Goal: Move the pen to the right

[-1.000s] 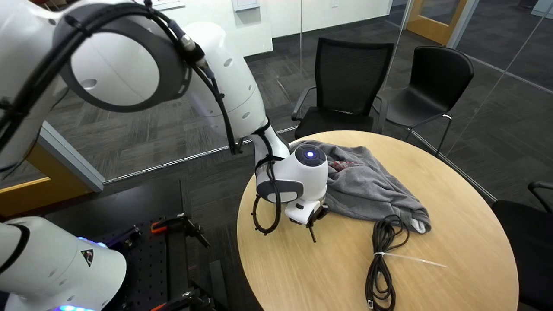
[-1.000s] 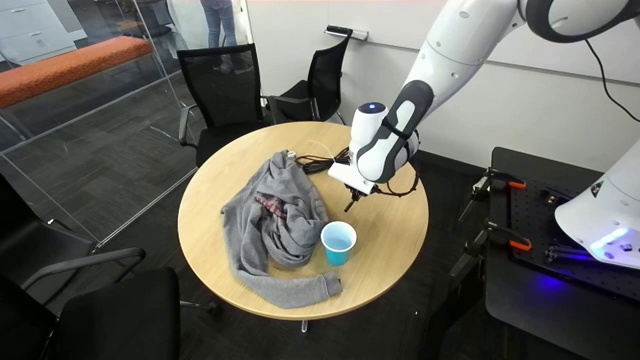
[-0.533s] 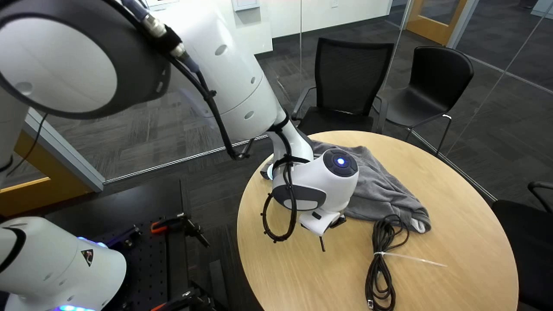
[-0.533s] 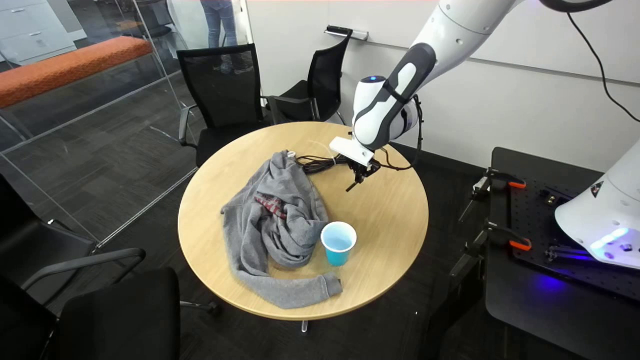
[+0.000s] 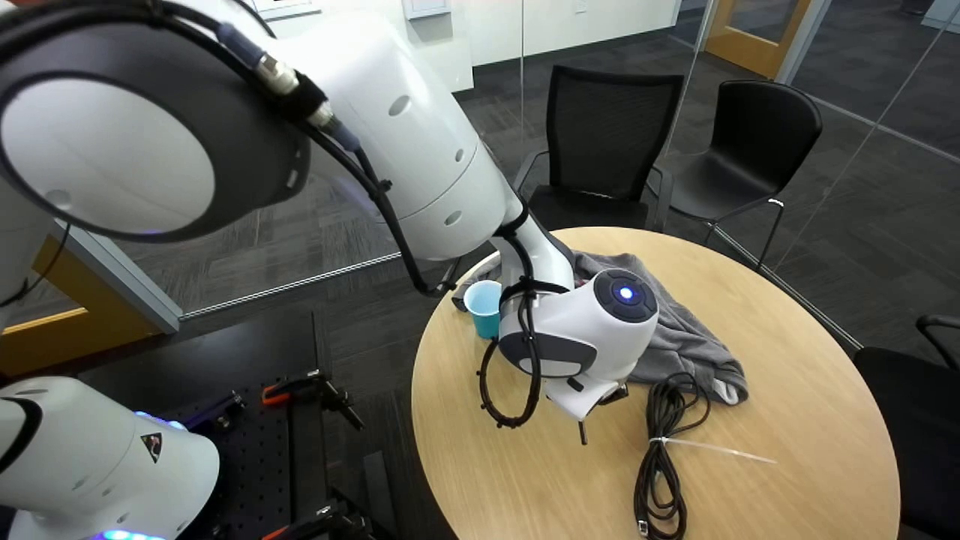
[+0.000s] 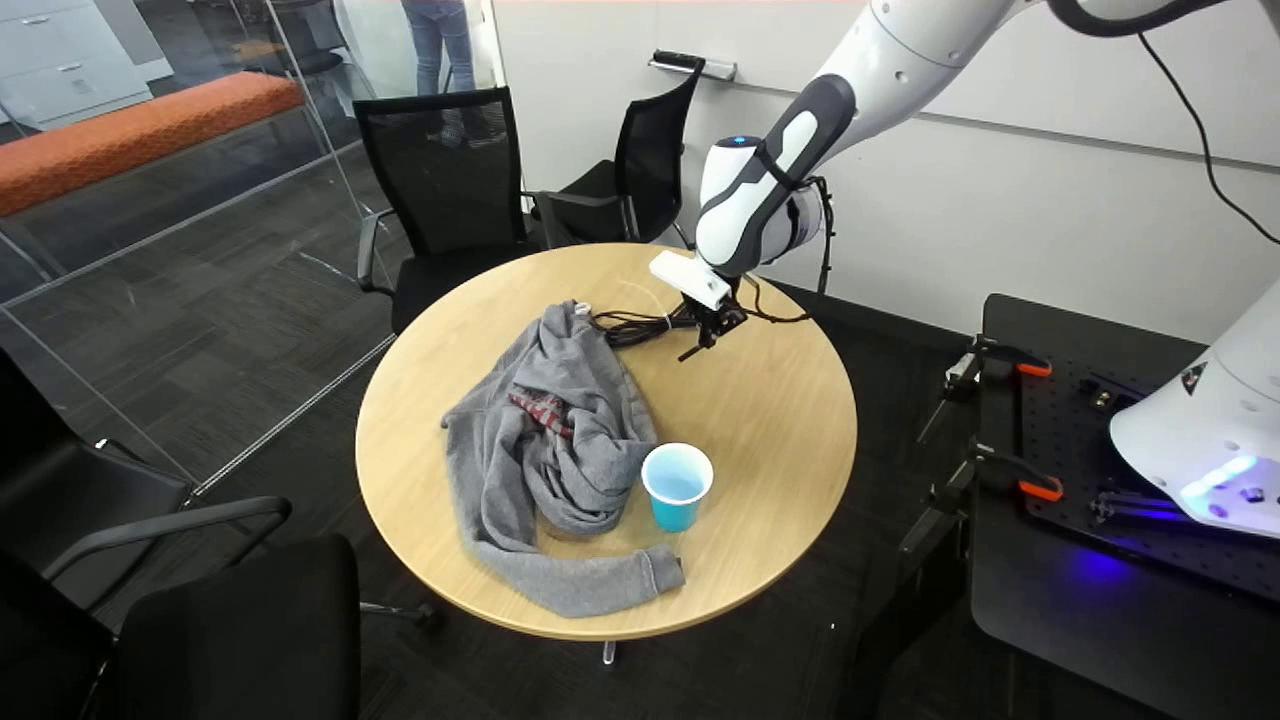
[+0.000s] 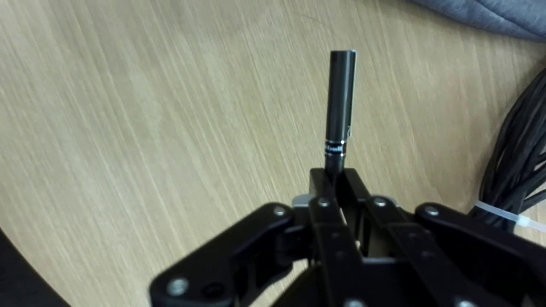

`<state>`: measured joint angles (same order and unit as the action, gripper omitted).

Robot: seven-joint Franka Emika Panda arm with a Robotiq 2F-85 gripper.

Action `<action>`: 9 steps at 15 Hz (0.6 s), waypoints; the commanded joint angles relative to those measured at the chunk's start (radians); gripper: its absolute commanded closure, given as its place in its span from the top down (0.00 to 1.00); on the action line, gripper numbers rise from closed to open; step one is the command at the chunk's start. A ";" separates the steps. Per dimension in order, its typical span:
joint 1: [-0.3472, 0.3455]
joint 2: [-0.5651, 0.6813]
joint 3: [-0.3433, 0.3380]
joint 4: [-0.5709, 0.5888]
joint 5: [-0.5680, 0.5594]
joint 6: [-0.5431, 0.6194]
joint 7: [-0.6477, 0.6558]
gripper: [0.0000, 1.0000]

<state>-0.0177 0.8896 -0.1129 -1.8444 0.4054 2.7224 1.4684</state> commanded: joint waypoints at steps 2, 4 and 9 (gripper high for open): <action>-0.007 0.085 0.013 0.113 0.021 -0.016 0.083 0.03; -0.004 0.119 0.014 0.144 0.020 -0.007 0.116 0.03; 0.008 0.193 0.002 0.215 0.009 0.002 0.188 0.03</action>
<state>-0.0156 1.0376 -0.1060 -1.6891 0.4064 2.7237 1.6055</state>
